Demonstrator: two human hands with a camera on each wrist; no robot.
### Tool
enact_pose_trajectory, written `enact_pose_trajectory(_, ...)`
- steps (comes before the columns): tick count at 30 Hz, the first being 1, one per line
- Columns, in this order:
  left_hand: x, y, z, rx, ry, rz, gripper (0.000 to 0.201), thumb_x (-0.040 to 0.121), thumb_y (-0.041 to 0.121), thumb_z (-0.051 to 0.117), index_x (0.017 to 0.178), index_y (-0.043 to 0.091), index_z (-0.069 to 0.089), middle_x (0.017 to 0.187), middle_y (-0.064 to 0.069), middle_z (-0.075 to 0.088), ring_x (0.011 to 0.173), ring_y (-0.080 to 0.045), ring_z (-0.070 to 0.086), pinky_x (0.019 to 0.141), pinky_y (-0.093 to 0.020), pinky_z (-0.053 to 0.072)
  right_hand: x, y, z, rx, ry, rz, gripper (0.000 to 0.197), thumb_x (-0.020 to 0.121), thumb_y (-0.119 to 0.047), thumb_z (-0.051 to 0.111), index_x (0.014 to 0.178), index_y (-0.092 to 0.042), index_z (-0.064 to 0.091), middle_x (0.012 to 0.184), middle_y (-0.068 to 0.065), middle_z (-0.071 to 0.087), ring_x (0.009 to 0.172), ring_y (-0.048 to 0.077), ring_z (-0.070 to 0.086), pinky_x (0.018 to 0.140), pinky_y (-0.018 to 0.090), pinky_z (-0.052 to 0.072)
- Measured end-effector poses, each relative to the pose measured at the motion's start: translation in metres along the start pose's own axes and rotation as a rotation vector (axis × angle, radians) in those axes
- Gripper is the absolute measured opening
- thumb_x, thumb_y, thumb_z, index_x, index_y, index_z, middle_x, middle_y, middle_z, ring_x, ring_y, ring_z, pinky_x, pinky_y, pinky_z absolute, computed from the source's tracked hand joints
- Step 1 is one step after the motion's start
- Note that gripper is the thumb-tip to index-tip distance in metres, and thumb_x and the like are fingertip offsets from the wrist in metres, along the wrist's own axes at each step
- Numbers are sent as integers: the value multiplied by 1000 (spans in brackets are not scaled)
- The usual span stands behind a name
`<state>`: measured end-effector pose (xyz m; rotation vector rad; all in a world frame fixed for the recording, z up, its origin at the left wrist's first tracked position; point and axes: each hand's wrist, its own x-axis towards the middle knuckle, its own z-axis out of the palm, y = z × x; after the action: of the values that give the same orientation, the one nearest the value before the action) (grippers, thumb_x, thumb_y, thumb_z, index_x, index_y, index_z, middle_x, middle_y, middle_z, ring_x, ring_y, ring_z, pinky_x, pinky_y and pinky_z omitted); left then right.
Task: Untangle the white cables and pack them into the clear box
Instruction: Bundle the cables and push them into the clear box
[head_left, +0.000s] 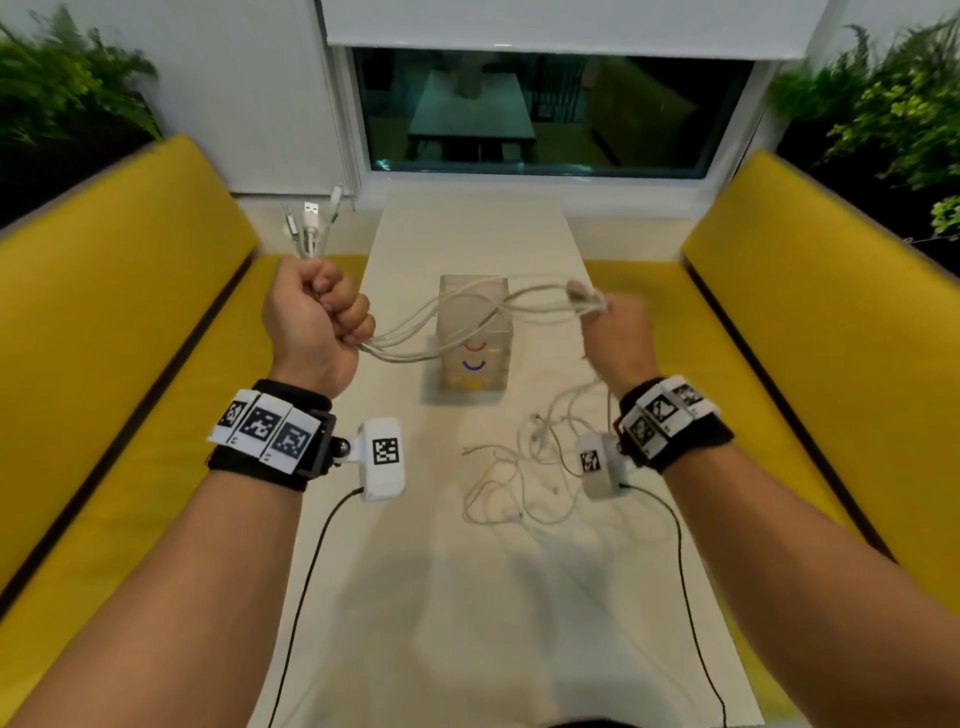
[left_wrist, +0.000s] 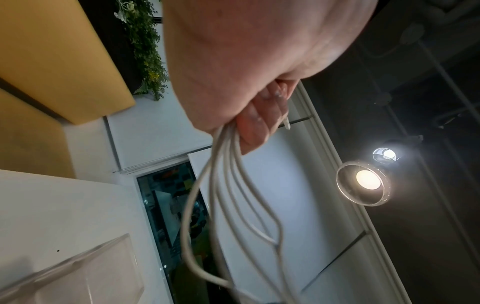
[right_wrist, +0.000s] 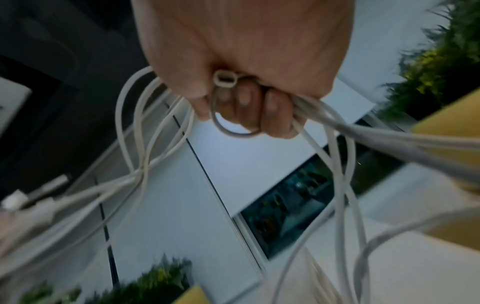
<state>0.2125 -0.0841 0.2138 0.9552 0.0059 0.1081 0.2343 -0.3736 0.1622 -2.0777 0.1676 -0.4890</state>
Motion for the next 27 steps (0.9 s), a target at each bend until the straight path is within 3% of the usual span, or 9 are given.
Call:
enact_pose_trajectory(2,-1,-2,0,-6,8,-18,33,95,22,29,62,23,27,50,6,19,45,-12,10,41,-26,11,12,-34,-23,104,104,-158,52,96,-40,58,59,-5,60,54,14,48,54,15,36,48,31,31)
enact_pose_trajectory(5,0,-3,5,-44,5,-42,34,95,23,29,61,23,28,50,6,19,45,-12,11,40,-25,12,18,-86,-48,255,169,-363,51,98,-39,60,58,-7,57,51,0,41,48,13,36,47,24,30)
enact_pose_trajectory(9,0,-8,11,-54,-11,-53,34,95,22,28,60,23,28,51,6,18,45,-12,10,40,-25,12,7,-120,-52,436,247,-550,46,98,-21,61,55,-23,46,51,-8,36,48,9,33,49,23,30)
enact_pose_trajectory(13,1,-20,1,-18,20,-78,33,94,22,29,61,24,25,52,6,17,46,-13,8,43,-27,8,-16,-70,-20,343,35,-361,44,98,-24,58,55,-15,56,55,13,49,54,10,43,51,33,36)
enact_pose_trajectory(16,-1,-34,-6,-6,23,-116,31,93,21,29,62,24,25,50,6,18,44,-12,9,43,-27,8,-44,-4,17,-189,-194,-184,55,99,-36,59,49,-20,40,48,-3,41,46,10,35,51,33,27)
enact_pose_trajectory(18,-4,-43,-7,31,17,-141,31,93,20,30,62,24,26,51,6,18,46,-13,8,44,-29,6,-68,38,38,-369,-416,-60,50,97,-40,61,53,-19,47,52,-4,47,52,16,48,53,32,37)
enact_pose_trajectory(22,-7,-66,-10,176,2,-165,29,91,19,33,63,23,27,52,6,19,45,-12,10,44,-27,7,-100,75,54,-521,-847,171,36,82,-42,78,95,-10,67,90,4,67,88,25,66,74,31,50)
enact_pose_trajectory(25,-10,-82,-12,295,-2,-163,30,91,15,33,63,22,26,52,5,20,44,-12,11,42,-21,11,-103,66,55,-653,-910,171,79,72,-46,85,135,-18,48,129,5,56,119,26,55,102,43,43)
enact_pose_trajectory(27,-13,-89,-12,341,0,-159,30,91,12,33,64,22,25,51,5,20,45,-13,11,43,-20,12,-96,52,51,-703,-883,140,110,66,-49,88,151,-15,26,143,11,44,133,33,45,109,53,35)
